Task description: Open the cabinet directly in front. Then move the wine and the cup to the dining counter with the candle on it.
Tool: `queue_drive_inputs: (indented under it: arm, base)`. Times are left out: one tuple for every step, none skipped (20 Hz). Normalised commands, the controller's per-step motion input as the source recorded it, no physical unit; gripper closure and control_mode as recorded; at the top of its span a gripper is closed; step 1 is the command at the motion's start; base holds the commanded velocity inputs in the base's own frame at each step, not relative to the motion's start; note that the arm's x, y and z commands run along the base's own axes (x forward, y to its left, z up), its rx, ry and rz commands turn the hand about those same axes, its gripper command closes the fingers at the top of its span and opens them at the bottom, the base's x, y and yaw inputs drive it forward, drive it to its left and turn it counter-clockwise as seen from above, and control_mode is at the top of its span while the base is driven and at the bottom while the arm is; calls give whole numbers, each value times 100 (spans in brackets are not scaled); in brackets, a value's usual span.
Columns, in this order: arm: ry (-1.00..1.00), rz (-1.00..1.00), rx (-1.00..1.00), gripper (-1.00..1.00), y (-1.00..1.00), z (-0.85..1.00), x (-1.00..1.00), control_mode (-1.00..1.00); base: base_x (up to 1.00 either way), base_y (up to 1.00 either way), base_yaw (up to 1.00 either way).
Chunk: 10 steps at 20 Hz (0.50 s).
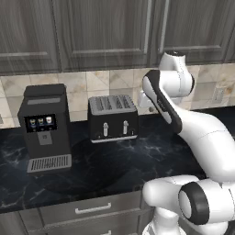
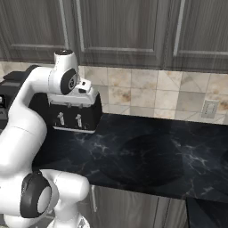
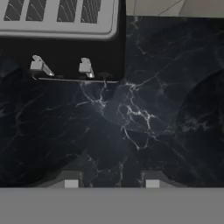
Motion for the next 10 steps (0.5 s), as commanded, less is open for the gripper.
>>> queue_drive_inputs:
  arm:
    - [-3, 0, 0, -100, 0, 0, -4, -100]
    - [-9, 0, 0, -100, 0, 11, -17, -100]
    - [-14, 0, -1, -100, 2, 15, -14, -100]
    - [-17, 1, -3, -100, 6, 22, -18, -100]
    - [-21, 6, 0, -100, 14, 28, -25, -100]
    - [-21, 7, 0, -100, 0, 31, -38, -100]
    - [-33, 7, 0, -100, 0, 46, -51, -100]
    - [-33, 5, 0, -100, 0, 49, -46, -100]
    - [-33, 3, 0, -100, 0, 51, -36, -100]
    - [-31, 3, 0, -100, 0, 51, -33, -100]
  base:
    - [0, 0, 0]
    - [0, 0, 0]
    - [0, 0, 0]
    - [0, 0, 0]
    - [0, 0, 0]
    - [0, 0, 0]
    - [0, 0, 0]
    - [0, 0, 0]
    - [0, 0, 0]
    - [0, 0, 0]
